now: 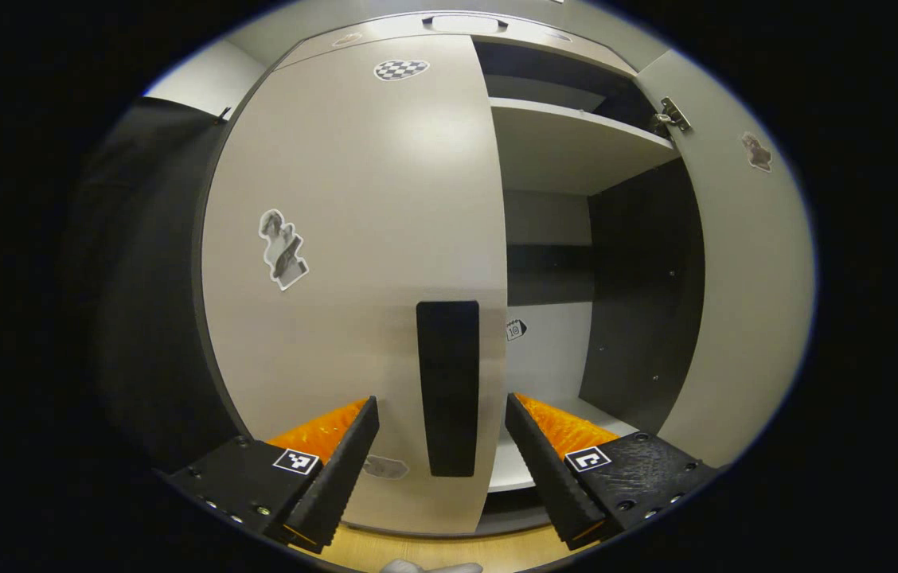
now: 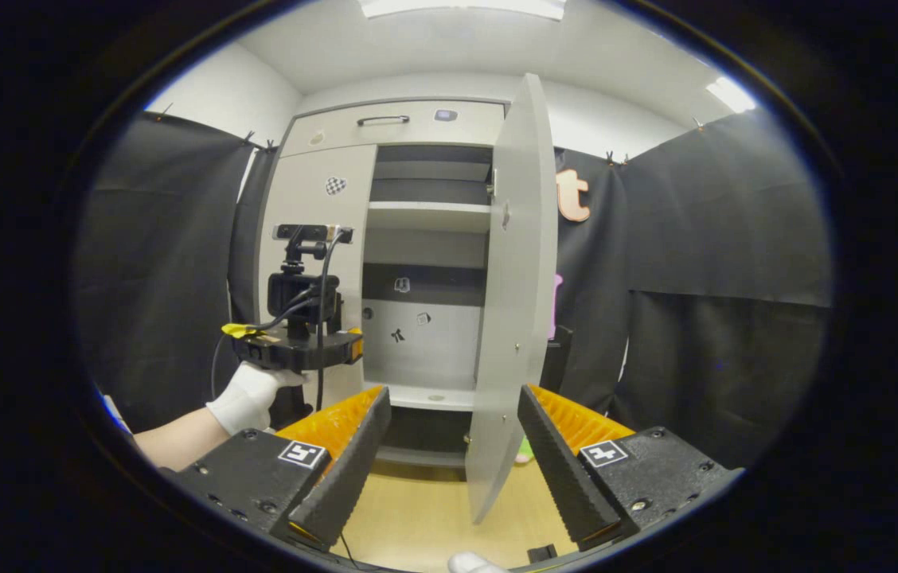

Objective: Open the right door of the double-door shoe cabinet with the right hand, and open the left door with the left hand.

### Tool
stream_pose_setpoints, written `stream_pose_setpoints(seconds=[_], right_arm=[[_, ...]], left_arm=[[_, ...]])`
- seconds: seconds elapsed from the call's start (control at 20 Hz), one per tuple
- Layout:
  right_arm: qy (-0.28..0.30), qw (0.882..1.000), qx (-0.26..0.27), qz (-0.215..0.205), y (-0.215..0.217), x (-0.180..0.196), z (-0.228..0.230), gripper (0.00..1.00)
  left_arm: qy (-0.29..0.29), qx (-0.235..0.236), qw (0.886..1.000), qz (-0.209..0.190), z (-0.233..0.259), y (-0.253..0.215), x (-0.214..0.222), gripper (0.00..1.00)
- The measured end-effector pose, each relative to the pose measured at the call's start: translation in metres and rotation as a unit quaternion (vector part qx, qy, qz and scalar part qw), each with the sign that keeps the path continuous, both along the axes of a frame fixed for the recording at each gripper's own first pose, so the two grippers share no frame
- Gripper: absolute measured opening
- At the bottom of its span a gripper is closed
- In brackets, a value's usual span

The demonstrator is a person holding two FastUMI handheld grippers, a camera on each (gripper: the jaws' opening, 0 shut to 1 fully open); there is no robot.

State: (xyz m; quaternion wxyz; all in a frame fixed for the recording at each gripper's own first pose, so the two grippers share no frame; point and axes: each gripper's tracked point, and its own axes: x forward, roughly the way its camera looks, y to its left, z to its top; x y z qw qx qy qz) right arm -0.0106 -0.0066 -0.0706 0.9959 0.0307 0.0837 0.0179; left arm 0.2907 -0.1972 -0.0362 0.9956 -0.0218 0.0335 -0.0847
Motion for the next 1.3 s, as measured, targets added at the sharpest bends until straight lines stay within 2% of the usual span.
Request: stream_pose_setpoints(seconds=[0.15, 0.2, 0.25, 0.3, 0.35, 0.4, 0.45, 0.5, 0.55, 0.6, 0.9, 1.3], right_arm=[[0.005, 1.0, 0.0, 0.005, 0.004, 0.006, -0.003, 0.99], [0.004, 1.0, -0.001, 0.006, 0.004, 0.008, -0.002, 0.99], [0.002, 1.0, -0.002, 0.007, 0.005, 0.01, -0.001, 0.99], [0.002, 1.0, -0.002, 0.008, 0.005, 0.011, -0.001, 1.0], [0.001, 1.0, -0.001, 0.009, 0.006, 0.011, 0.0, 0.99], [0.0, 1.0, -0.001, 0.01, 0.006, 0.012, 0.002, 0.99], [-0.003, 1.0, -0.001, 0.011, 0.007, 0.012, 0.003, 0.99], [-0.003, 1.0, -0.001, 0.013, 0.008, 0.012, 0.003, 1.0], [-0.005, 1.0, 0.0, 0.015, 0.009, 0.012, 0.003, 0.99], [-0.004, 1.0, -0.001, 0.018, 0.01, 0.012, 0.003, 0.99], [0.001, 1.0, 0.0, 0.026, 0.013, 0.005, -0.002, 0.98], [-0.005, 0.999, 0.003, 0.036, 0.021, -0.012, 0.003, 1.0]], left_arm=[[0.003, 0.004, 1.0, 0.004, -0.001, -0.002, 0.007, 0.92], [-0.003, 0.003, 1.0, -0.001, 0.001, -0.005, 0.006, 0.88], [-0.002, 0.008, 1.0, -0.003, 0.002, -0.007, 0.005, 0.92], [-0.005, 0.011, 1.0, -0.009, 0.002, -0.011, 0.006, 0.76], [-0.005, 0.01, 1.0, -0.012, 0.002, -0.013, 0.007, 0.67], [-0.003, 0.008, 1.0, -0.01, 0.002, -0.013, 0.005, 0.47], [-0.003, 0.012, 1.0, 0.002, 0.002, -0.006, 0.006, 0.52], [0.0, 0.008, 1.0, 0.001, 0.0, -0.006, 0.008, 0.49], [-0.001, 0.007, 1.0, -0.001, 0.003, -0.004, 0.006, 0.32], [0.001, 0.007, 1.0, -0.001, 0.001, -0.004, 0.007, 0.31], [-0.008, 0.01, 1.0, 0.0, 0.002, 0.0, 0.001, 0.07], [-0.007, 0.004, 1.0, -0.023, 0.006, 0.008, -0.031, 0.07]])
